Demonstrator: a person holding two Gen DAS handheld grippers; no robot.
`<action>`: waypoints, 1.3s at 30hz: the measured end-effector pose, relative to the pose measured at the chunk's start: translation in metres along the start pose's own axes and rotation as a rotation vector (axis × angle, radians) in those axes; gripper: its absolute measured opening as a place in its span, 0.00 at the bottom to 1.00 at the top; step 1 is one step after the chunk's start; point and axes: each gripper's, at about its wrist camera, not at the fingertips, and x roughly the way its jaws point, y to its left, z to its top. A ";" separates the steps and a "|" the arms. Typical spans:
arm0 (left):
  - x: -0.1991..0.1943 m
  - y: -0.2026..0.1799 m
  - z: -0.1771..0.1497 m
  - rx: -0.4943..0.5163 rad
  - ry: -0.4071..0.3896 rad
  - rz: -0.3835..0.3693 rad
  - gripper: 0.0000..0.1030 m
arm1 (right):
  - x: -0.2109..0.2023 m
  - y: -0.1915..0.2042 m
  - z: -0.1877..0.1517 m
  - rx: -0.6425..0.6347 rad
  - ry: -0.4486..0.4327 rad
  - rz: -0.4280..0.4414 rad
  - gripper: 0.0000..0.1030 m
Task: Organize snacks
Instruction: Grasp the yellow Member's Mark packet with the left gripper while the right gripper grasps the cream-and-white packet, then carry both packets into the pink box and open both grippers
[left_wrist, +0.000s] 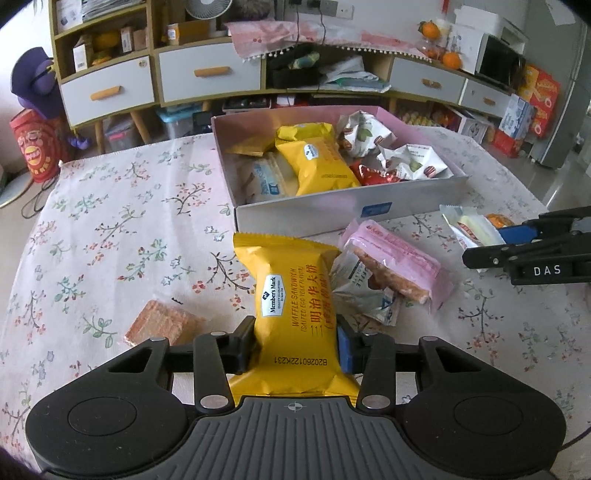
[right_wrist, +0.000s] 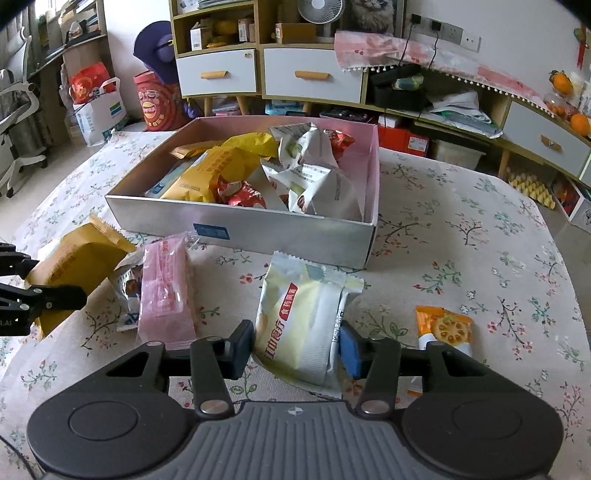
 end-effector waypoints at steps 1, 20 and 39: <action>-0.002 0.000 0.000 -0.003 0.000 -0.002 0.39 | -0.001 -0.001 0.000 0.004 0.003 0.002 0.23; -0.026 -0.006 0.035 -0.069 -0.049 -0.003 0.39 | -0.030 0.005 0.032 0.075 -0.002 0.061 0.23; 0.022 -0.002 0.088 -0.208 -0.119 0.060 0.39 | -0.002 0.004 0.086 0.229 -0.058 0.106 0.23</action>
